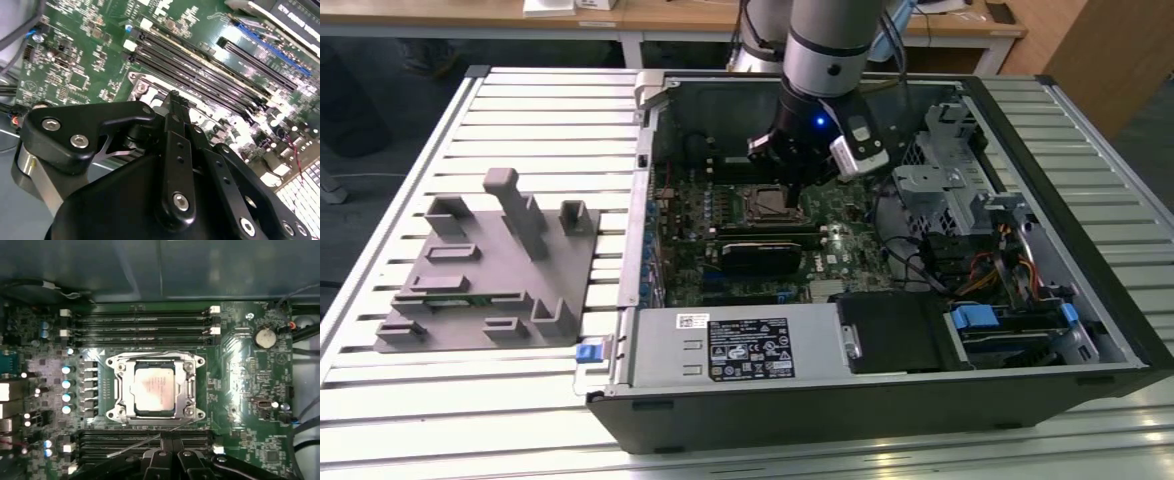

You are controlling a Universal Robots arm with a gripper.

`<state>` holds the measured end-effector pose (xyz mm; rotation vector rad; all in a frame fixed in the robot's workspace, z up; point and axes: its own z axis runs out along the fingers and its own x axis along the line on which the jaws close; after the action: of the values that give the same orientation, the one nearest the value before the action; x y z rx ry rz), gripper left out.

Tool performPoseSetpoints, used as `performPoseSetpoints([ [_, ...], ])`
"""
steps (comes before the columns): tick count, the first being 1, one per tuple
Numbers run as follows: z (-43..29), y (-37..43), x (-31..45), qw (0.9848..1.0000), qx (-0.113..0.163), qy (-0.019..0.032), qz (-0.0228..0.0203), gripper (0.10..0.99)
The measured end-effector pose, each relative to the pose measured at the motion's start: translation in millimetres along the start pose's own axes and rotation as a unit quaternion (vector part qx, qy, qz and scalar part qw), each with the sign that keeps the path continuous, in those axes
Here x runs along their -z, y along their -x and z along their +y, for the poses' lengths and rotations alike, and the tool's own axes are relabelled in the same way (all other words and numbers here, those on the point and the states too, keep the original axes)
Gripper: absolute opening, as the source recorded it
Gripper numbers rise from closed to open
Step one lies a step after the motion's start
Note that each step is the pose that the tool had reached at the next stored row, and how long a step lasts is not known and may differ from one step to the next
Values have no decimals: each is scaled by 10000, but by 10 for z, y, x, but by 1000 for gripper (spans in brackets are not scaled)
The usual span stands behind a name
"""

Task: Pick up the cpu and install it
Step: 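Install the second cpu locking lever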

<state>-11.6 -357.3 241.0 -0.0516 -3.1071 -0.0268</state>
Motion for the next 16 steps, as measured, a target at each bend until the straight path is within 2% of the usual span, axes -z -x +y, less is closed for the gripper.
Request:
performPoseSetpoints([
  [1, -2, 1, 0, 10000, -2, 8, 27, 106],
  [2, -5, 1, -1, 10000, -3, 11, 35, 106],
  [7, -37, -20, -26, 10000, -3, 13, 34, 106],
  [16, -48, -226, -68, 10000, -3, 12, 35, 106],
])
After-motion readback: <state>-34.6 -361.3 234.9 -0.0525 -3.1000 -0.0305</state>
